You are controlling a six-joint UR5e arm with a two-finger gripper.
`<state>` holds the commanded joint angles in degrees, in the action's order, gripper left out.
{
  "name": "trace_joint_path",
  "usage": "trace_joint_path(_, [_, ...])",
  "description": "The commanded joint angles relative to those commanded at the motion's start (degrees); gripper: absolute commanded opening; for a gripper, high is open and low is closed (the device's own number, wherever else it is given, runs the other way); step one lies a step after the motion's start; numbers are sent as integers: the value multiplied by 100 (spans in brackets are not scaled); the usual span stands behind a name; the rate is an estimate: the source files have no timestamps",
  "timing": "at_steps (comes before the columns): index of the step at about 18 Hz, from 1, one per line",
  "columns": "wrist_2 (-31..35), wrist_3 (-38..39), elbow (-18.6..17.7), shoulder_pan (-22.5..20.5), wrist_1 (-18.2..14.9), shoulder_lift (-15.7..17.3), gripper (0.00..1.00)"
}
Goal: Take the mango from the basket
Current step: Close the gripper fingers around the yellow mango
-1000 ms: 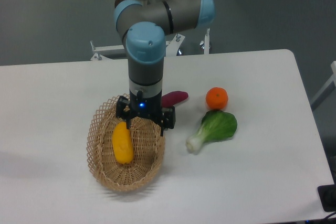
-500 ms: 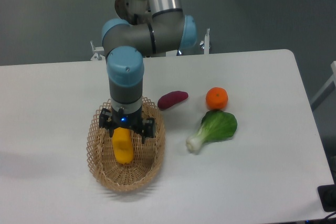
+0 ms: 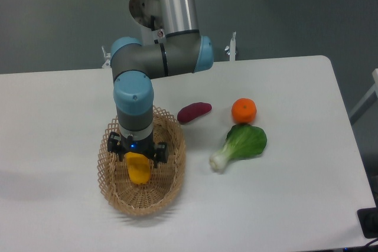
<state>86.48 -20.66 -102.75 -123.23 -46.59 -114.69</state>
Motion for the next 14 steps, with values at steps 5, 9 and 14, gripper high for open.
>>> trace_joint_path(5, [35,27,0,36,44,-9,100])
trace_joint_path(9, [27,36,0,44,44,-9,100])
trace_joint_path(14, [44,27,35,44,71,-71,99])
